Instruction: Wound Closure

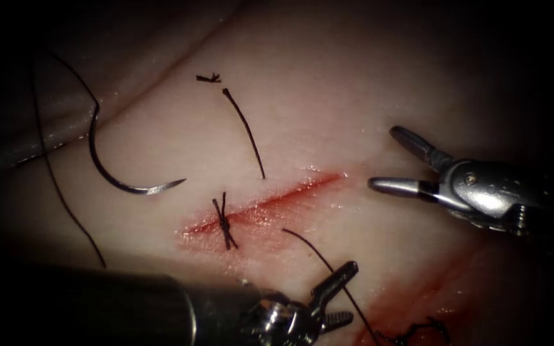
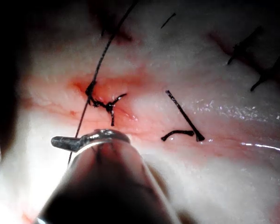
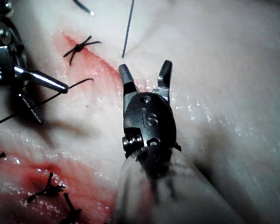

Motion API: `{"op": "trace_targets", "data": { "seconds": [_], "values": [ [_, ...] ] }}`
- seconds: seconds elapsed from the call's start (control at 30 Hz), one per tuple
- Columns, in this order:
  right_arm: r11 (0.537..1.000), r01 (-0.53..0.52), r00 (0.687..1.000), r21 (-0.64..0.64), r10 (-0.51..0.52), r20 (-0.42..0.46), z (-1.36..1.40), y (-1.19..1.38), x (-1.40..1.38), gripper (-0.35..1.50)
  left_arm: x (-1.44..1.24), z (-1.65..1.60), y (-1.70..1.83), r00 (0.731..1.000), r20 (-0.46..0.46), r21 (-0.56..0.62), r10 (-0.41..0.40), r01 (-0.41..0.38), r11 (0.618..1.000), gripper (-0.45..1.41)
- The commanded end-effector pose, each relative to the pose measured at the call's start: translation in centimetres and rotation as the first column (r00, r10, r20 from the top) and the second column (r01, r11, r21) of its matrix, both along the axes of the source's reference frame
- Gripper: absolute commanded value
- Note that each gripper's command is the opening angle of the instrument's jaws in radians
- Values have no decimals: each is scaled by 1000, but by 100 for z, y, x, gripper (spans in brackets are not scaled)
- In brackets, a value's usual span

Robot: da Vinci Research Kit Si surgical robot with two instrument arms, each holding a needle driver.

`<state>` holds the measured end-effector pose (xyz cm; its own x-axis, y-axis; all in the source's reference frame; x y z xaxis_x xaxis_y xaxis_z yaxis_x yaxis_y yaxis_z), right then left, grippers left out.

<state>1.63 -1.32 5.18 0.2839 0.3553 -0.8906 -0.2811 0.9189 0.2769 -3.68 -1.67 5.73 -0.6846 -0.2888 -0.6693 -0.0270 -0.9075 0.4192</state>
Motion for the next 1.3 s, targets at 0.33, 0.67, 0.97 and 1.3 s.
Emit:
{"op": "trace_targets", "data": {
  "seconds": [0.33,0.67,0.97,1.3],
  "values": [
    [1000,3,1000,0,-3,-1,8,-6,6,131,-17,-5,-16,997,55,-16,58,-57,998,51],
    [1000,2,1000,-3,-2,0,12,-7,5,130,-32,-29,-38,989,79,-58,127,-122,991,54],
    [1000,2,1000,-8,-2,-1,14,-10,6,130,-33,-38,-44,981,97,-97,168,-158,983,-5],
    [995,91,993,-45,-95,-76,20,-25,9,121,7,-46,-12,961,155,-82,228,-217,973,-45]
  ]
}}
